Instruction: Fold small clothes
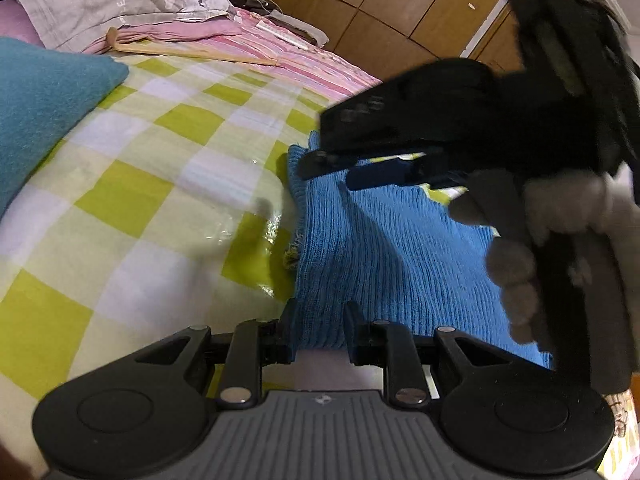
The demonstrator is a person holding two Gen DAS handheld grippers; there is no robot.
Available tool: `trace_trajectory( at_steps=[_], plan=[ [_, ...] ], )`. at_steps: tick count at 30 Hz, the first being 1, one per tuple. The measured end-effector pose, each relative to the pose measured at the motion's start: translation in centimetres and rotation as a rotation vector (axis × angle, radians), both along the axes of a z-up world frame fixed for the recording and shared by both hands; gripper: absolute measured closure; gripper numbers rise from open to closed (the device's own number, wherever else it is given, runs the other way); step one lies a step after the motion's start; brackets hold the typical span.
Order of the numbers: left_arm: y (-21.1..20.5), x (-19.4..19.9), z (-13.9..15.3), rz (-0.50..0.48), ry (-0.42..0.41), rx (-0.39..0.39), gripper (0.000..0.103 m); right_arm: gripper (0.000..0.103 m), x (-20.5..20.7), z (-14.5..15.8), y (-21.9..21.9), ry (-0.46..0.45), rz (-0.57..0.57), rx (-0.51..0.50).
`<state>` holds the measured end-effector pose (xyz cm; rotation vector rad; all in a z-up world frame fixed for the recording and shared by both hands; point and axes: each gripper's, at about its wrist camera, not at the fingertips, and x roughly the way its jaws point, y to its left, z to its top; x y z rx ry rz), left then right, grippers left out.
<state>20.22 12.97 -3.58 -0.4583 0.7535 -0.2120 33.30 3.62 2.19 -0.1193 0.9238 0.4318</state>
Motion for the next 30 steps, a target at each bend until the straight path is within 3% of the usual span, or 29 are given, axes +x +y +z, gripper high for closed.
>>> trace_trajectory(
  at_steps=[12, 21, 30],
  plan=[
    [-1.2, 0.0, 0.1, -0.012, -0.016, 0.084, 0.074, 0.062, 0.9, -1.8, 3.0, -0.015, 0.061, -0.145],
    [-1.8, -0.2, 0.3, -0.018, -0.025, 0.119, 0.073, 0.054, 0.9, -2.2, 4.3, -0.02, 0.086, -0.196],
    [-2.2, -0.6, 0.4, -0.02, -0.028, 0.126, 0.073, 0.054, 0.7, -2.6, 4.9, -0.039, 0.104, -0.234]
  ],
)
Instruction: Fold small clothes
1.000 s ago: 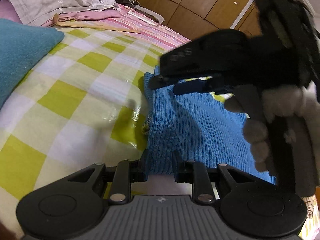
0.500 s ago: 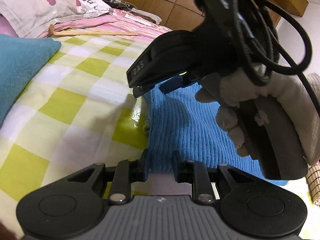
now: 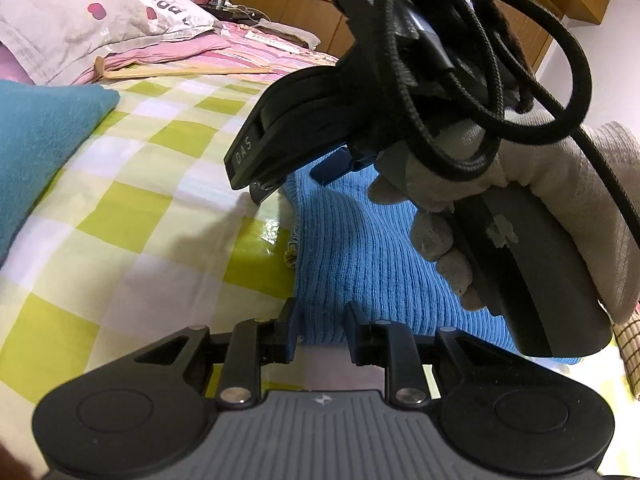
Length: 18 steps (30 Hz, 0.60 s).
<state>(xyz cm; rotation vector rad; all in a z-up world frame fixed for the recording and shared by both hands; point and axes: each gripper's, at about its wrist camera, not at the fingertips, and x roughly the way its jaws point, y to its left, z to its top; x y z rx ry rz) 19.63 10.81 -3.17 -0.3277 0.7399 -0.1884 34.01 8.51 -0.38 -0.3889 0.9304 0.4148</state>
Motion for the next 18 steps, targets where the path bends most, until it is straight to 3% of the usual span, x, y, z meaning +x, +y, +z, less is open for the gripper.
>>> trace_trajectory(
  at_steps=[18],
  plan=[
    [-0.1, 0.12, -0.06, -0.005, -0.005, 0.008, 0.07, 0.054, -0.09, -0.19, 0.38, -0.006, 0.01, -0.028]
  ],
)
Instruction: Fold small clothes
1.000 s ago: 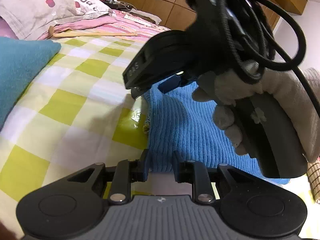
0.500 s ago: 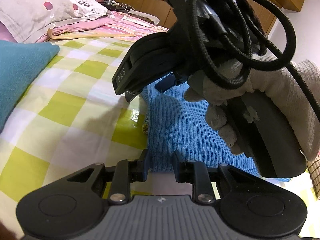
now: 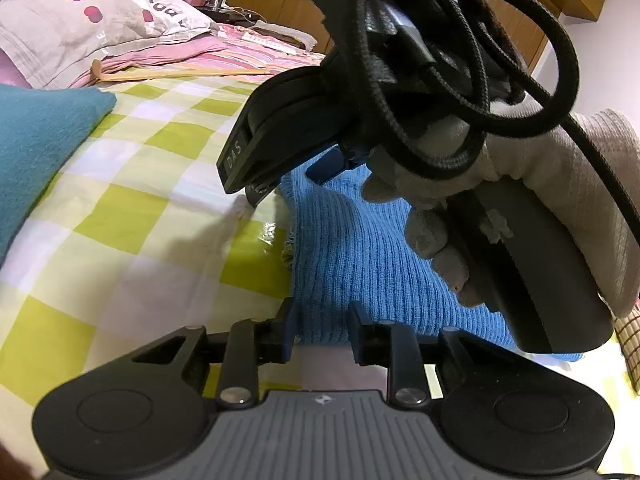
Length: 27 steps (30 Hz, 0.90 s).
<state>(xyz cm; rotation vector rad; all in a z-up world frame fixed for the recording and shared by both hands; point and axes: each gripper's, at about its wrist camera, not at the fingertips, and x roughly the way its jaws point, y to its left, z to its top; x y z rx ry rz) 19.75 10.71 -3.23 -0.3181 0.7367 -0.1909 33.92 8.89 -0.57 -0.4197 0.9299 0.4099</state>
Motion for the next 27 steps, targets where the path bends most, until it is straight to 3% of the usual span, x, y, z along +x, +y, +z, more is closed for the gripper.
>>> trace_trajectory(
  at_steps=[13, 24, 27],
  plan=[
    [-0.3, -0.2, -0.1, -0.028, -0.032, -0.045, 0.069, 0.057, 0.5, 1.1, -0.7, 0.025, -0.015, 0.014],
    [-0.4, 0.3, -0.2, -0.042, -0.035, -0.022, 0.068, 0.057, 0.8, -0.2, 0.4, 0.001, -0.003, -0.082],
    [-0.5, 0.1, 0.0, -0.051, -0.042, -0.004, 0.066, 0.066, 0.6, -0.2, 0.4, -0.003, 0.014, -0.095]
  ],
)
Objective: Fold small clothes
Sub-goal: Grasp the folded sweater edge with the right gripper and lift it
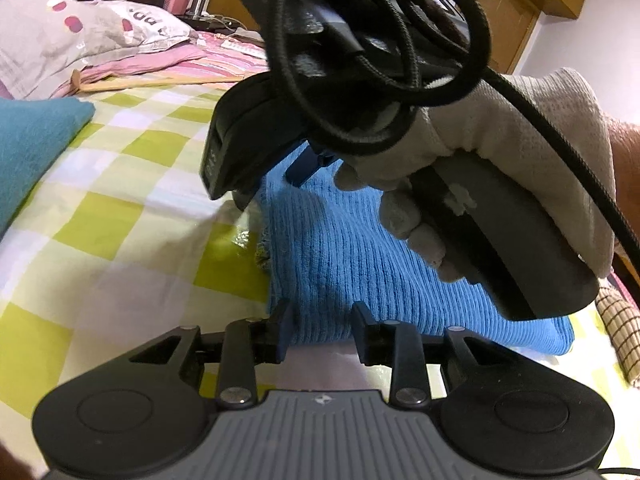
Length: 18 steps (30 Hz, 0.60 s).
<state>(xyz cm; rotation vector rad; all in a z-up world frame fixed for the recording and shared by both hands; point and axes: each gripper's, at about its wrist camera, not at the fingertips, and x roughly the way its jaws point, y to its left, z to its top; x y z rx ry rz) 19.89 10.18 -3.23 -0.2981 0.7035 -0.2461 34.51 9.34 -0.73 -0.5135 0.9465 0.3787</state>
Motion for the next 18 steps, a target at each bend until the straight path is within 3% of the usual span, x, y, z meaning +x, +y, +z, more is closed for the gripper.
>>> trace_trajectory(
  at_steps=[2, 7, 11, 18],
  plan=[
    [0.0, 0.0, 0.1, -0.001, -0.003, 0.006, 0.065, 0.077, 0.0, 0.1, -0.4, -0.007, 0.0, -0.008],
    [-0.4, 0.0, 0.2, -0.002, -0.02, 0.023, 0.058, 0.09, 0.1, 0.8, -1.9, 0.008, -0.014, 0.025],
    [-1.2, 0.0, 0.1, -0.016, -0.035, 0.065, 0.051, 0.092, 0.0, 1.5, -2.7, 0.022, -0.023, 0.062],
    [-1.9, 0.5, -0.5, 0.017, -0.017, 0.064, 0.051, 0.092, -0.4, 2.3, -3.3, 0.019, -0.009, 0.072]
  ],
)
